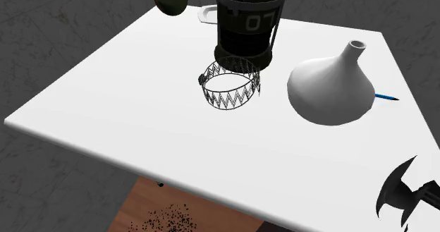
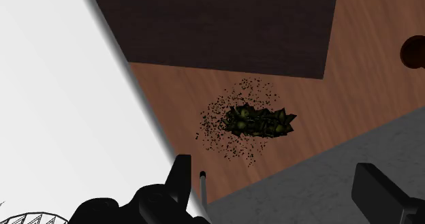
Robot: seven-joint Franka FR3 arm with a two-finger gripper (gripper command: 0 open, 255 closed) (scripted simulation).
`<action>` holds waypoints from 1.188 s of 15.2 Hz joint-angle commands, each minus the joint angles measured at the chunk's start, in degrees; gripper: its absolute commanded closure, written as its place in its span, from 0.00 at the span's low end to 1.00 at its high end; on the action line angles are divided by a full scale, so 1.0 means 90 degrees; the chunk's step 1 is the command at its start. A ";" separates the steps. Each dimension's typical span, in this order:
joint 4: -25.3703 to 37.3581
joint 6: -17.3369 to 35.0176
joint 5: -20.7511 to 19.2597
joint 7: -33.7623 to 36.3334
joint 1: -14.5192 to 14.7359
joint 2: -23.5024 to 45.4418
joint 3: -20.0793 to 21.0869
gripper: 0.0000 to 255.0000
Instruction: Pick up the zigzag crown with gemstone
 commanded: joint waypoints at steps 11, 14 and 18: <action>0.0075 0.1774 -0.0631 -0.0885 -0.0314 0.1787 -0.0539 0.00; 0.0263 0.2253 -0.0758 -0.1117 -0.0390 0.2419 -0.0691 0.00; 0.0632 0.2822 -0.0872 -0.1415 -0.0482 0.3301 -0.0879 0.00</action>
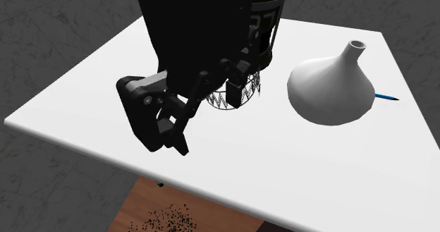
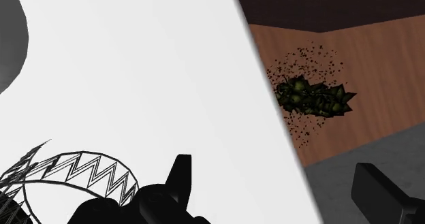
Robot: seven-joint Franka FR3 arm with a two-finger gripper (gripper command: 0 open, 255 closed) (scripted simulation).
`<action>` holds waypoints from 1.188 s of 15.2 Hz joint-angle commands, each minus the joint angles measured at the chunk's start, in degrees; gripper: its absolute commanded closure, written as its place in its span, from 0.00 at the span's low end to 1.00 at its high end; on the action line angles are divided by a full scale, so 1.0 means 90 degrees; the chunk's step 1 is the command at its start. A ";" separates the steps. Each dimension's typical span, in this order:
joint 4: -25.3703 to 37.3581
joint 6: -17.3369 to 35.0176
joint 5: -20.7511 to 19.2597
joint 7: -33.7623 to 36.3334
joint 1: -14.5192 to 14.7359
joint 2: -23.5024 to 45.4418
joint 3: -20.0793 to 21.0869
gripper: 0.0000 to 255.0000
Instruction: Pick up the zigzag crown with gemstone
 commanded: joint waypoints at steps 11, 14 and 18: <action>0.1758 0.1197 0.0005 -0.0868 -0.0286 0.2760 -0.0408 0.00; 0.2380 0.1329 0.0073 -0.1071 -0.0394 0.3463 -0.0450 0.00; 0.2371 0.1564 0.0108 -0.1104 -0.0420 0.3684 -0.0441 0.00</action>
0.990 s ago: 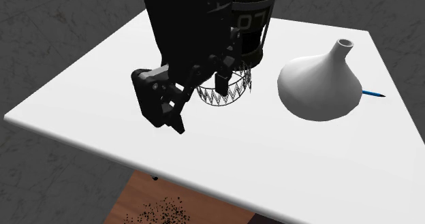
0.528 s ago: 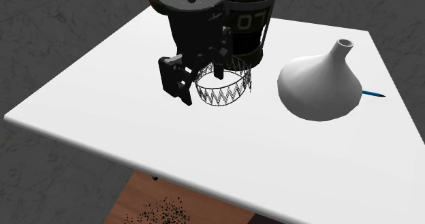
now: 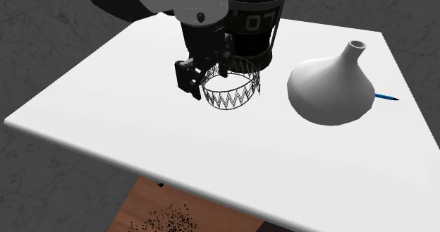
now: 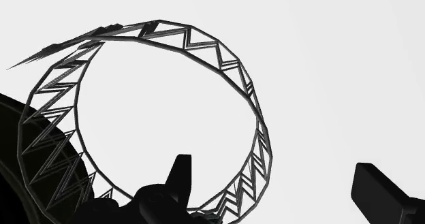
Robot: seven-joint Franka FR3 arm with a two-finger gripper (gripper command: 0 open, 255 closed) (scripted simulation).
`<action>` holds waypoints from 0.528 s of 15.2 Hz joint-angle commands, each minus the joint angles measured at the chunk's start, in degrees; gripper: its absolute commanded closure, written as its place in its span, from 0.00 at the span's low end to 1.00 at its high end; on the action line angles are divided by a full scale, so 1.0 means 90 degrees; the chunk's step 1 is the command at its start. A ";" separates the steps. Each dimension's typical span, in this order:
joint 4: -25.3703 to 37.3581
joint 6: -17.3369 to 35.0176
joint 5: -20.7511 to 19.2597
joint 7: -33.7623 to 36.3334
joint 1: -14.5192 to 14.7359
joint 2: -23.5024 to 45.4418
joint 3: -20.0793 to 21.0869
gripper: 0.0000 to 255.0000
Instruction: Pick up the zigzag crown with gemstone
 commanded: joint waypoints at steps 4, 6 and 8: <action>-0.0133 0.0406 0.0053 -0.0019 -0.0014 0.0272 0.0022 0.00; -0.0133 0.0406 0.0053 -0.0019 -0.0015 0.0272 0.0022 0.00; -0.0139 0.0407 0.0052 -0.0011 -0.0010 0.0267 0.0024 1.00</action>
